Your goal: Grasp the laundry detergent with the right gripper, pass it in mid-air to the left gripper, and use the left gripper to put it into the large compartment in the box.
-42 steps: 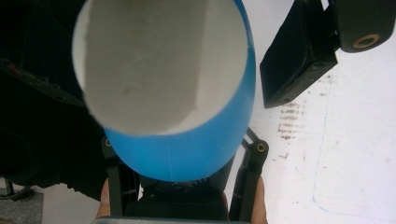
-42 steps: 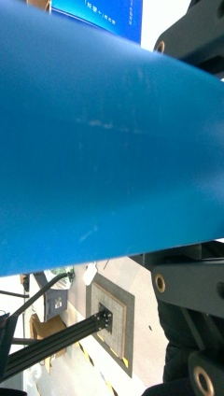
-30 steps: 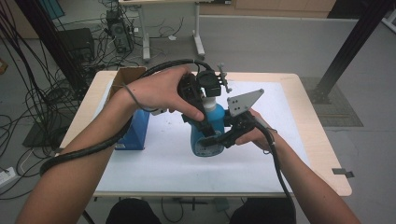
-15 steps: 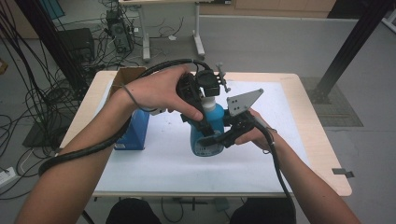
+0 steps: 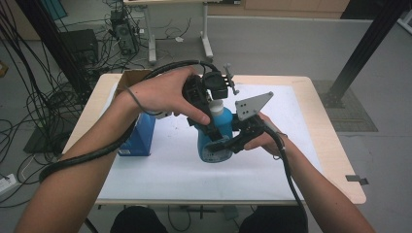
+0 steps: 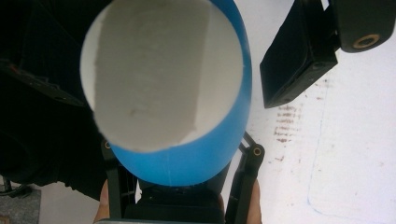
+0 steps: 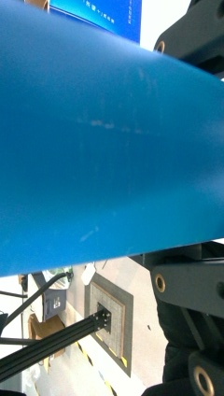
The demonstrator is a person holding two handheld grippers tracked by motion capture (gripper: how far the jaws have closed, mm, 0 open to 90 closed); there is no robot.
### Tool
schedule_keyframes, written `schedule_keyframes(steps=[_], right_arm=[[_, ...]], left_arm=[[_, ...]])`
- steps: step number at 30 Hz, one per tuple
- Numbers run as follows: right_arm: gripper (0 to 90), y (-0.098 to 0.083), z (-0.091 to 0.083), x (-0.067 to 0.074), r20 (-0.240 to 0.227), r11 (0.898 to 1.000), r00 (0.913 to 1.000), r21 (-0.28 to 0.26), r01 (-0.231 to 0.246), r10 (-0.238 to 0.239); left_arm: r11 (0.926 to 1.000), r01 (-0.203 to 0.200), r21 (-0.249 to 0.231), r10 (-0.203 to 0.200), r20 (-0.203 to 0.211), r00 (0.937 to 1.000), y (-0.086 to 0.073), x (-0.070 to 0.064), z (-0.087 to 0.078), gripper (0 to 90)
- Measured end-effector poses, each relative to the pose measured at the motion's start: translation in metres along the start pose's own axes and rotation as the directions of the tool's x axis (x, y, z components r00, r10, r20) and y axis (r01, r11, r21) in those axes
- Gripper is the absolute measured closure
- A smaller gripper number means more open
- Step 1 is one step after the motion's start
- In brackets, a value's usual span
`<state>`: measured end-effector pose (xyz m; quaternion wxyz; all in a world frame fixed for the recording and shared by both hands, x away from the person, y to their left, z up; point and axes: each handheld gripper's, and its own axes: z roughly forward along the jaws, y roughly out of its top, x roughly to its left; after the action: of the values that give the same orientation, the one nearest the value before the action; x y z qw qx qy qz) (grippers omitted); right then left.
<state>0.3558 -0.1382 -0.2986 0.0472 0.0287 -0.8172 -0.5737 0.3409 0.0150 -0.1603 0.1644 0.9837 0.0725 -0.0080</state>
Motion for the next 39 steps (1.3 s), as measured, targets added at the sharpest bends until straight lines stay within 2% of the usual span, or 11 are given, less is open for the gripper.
schedule_keyframes(steps=[18, 28, 39], right_arm=[[44.3, 0.000, 0.000, 0.000, 0.002, 1.000, 1.0000, 0.001, 0.002, -0.002], [44.3, 0.001, 0.000, -0.001, 0.003, 1.000, 1.0000, 0.002, 0.005, -0.005], [44.3, 0.000, 0.000, 0.000, 0.004, 1.000, 1.0000, 0.002, 0.003, -0.003]], left_arm=[[1.0000, 0.002, 0.005, -0.002, -0.006, 1.0000, 0.002, 0.000, 0.000, 9.9], [0.9998, -0.013, 0.014, 0.013, -0.007, 0.9999, 0.008, -0.002, 0.000, 10.2], [0.9997, -0.019, 0.017, 0.020, -0.012, 0.9997, 0.012, -0.002, 0.001, 16.5]])
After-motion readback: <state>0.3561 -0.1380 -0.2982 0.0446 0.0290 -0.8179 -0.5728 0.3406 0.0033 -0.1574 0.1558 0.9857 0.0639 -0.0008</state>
